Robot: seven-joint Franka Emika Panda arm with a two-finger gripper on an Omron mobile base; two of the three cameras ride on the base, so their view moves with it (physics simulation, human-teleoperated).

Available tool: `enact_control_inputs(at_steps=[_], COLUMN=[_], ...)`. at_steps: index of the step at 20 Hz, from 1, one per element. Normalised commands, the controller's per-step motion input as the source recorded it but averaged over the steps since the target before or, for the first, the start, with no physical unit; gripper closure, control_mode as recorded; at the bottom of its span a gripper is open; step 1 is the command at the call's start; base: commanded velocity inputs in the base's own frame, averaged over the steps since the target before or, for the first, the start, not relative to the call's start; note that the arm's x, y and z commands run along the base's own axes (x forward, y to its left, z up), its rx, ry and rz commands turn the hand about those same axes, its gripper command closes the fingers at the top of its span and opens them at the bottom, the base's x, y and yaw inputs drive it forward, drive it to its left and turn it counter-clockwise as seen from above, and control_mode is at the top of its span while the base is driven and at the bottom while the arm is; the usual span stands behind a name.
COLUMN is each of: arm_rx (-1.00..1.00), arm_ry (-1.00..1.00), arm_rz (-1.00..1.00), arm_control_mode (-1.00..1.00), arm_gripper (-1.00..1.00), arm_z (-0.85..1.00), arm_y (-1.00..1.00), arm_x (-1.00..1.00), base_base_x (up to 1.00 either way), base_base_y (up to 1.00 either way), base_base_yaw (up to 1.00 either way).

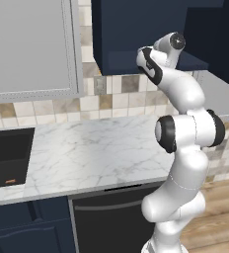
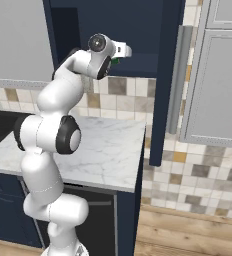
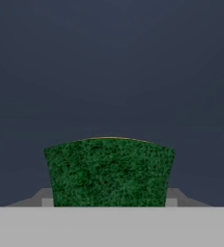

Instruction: Pick up the sponge and bar soap from the sink, and place them back in the cabinet, and close the cabinet door.

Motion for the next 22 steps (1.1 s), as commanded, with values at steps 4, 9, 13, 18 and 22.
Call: enact_control_inputs(at_steps=[4,9,13,18,22], arm_rx=[0.00,0.00,0.00,0.00,0.00], arm_ry=[0.00,0.00,0.00,0.00,0.00], arm_rz=[0.00,0.00,0.00,0.00,0.00], arm_control_mode=[-1.00,-1.00,-1.00,-1.00,-1.00], arm_gripper=[-1.00,-1.00,-1.00,-1.00,-1.00], arm_z=[0.00,0.00,0.00,0.00,0.00], arm_y=[0.00,0.00,0.00,0.00,0.00], arm_x=[0.00,0.00,0.00,-0.06,-0.12], base_base_x=[0.00,0.00,0.00,0.00,0.00], base_base_y=[0.00,0.00,0.00,0.00,0.00], base_base_yaw=[0.00,0.00,0.00,0.00,0.00])
